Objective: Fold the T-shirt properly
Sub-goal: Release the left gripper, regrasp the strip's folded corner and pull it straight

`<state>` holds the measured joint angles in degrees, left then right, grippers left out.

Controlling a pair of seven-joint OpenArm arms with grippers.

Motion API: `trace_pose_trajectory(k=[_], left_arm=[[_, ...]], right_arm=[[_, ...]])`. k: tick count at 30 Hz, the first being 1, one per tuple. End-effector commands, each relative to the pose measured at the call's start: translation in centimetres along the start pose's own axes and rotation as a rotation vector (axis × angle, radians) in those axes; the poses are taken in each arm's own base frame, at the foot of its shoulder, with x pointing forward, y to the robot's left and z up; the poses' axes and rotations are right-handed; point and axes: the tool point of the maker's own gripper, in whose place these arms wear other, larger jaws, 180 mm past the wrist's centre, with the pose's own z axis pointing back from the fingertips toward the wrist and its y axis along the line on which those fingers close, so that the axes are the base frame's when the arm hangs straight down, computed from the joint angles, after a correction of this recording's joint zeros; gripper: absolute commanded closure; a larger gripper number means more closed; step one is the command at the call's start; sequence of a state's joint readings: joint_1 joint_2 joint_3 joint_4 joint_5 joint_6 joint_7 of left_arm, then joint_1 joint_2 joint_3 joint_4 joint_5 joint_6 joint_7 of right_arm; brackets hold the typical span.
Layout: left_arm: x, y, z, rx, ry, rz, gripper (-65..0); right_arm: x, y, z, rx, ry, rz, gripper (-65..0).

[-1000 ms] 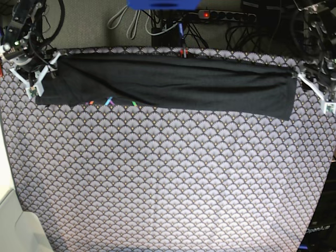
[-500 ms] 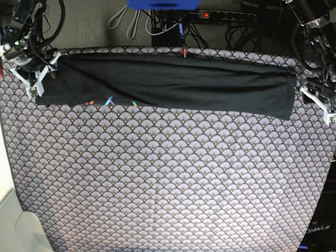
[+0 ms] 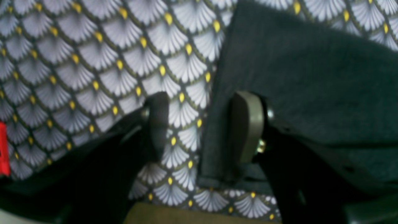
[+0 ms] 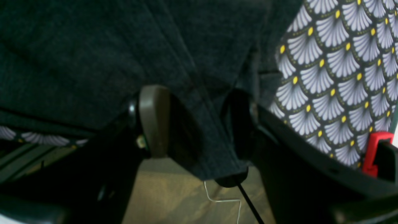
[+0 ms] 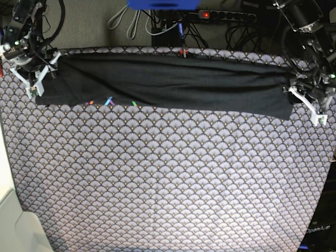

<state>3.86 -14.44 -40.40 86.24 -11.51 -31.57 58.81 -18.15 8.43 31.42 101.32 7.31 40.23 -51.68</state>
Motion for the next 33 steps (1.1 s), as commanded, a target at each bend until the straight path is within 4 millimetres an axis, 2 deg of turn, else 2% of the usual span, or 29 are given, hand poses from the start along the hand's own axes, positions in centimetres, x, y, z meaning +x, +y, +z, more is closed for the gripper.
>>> trace_pose_trajectory(k=[1, 7, 19, 27, 33], left_arm=[[1.3, 0.4, 0.5, 0.007, -0.037, -0.012, -32.4], [1.4, -1.3, -0.2, -0.028, -0.024, -0.051, -32.4], [0.9, -1.9, -0.4, -0.036, -0.017, -0.042, -32.4], [-1.9, -1.9, -1.9, -0.063, 0.065, 0.003, -32.4], [-2.1, -1.9, -2.0, -0.065, 0.072, 0.006, -32.4]], right_arm=[[0.8, -0.6, 0.4, -0.017, -0.028, 0.012, -32.6], [1.3, 0.7, 0.0, 0.018, -0.03, 0.042, -32.5], [1.5, 0.3, 0.1, 0.01, -0.031, 0.054, -32.5], [1.5, -0.2, 0.2, 0.0, -0.029, 0.064, -32.5], [1.5, -0.2, 0.2, 0.0, -0.029, 0.064, -32.5]])
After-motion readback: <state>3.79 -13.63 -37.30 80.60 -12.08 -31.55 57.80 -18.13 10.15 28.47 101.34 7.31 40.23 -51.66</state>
